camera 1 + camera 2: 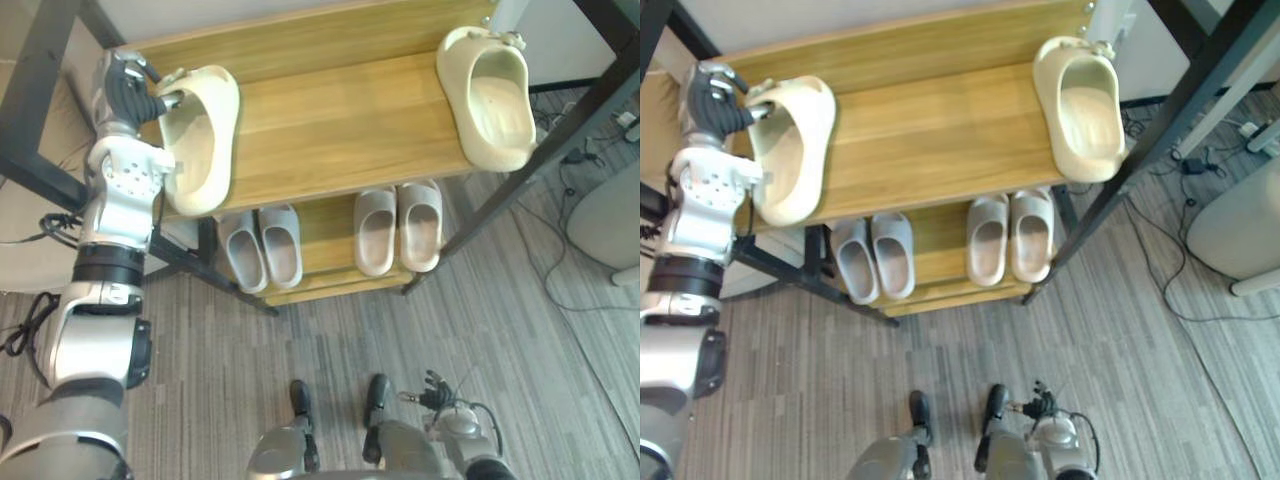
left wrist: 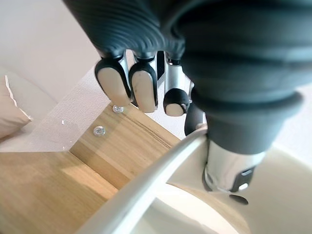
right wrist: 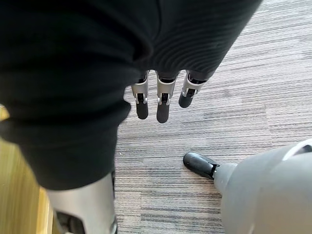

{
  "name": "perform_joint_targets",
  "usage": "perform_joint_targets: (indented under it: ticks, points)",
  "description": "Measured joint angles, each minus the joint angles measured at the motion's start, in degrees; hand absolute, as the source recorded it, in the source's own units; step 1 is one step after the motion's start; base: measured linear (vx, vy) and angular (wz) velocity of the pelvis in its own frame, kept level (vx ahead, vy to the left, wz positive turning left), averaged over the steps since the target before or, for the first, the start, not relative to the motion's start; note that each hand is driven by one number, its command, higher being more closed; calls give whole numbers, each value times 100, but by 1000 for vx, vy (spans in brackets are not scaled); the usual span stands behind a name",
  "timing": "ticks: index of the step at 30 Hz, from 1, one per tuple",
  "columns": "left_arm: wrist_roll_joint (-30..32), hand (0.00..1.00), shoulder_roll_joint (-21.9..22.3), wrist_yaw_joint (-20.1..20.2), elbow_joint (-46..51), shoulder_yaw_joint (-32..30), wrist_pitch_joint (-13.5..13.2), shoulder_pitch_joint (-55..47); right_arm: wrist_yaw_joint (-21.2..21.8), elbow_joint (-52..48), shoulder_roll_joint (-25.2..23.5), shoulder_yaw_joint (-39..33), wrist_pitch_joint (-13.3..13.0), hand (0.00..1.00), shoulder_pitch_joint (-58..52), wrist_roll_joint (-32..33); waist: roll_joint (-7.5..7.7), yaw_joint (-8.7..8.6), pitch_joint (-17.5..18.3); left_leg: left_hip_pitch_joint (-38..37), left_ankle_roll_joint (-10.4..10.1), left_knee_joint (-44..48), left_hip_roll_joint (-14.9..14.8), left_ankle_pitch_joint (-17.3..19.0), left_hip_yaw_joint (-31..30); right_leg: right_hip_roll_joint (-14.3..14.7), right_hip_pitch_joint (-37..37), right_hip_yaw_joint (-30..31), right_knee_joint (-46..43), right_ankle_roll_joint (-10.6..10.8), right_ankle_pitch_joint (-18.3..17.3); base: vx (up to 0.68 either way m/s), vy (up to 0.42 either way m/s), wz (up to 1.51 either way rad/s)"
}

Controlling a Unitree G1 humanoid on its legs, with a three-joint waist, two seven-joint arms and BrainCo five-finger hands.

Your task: Organize the slippers on the shoe rack

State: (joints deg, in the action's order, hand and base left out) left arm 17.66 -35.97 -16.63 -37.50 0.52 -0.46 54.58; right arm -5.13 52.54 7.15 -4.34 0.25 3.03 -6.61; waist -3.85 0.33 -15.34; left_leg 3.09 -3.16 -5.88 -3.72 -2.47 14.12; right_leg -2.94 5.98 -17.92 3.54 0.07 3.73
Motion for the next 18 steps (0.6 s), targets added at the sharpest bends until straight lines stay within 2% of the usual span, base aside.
perform_joint_targets:
  ticks: [10,18]
  points:
    - [-272,100,49,-113,235,302,61,7,-2,7,-37,6,1,0,-1,-1,-13,-26,-6,4,21,1,51,-45,-78,-79,-33,-68,-11,-15,50,18,17,4]
    - [-353,100,227,-215,257,548,127,185,-9,9,-27,8,2,0,7,-1,-14,-80,-6,71,103,1,184,-80,-115,-224,-20,-83,70,81,197,0,40,4]
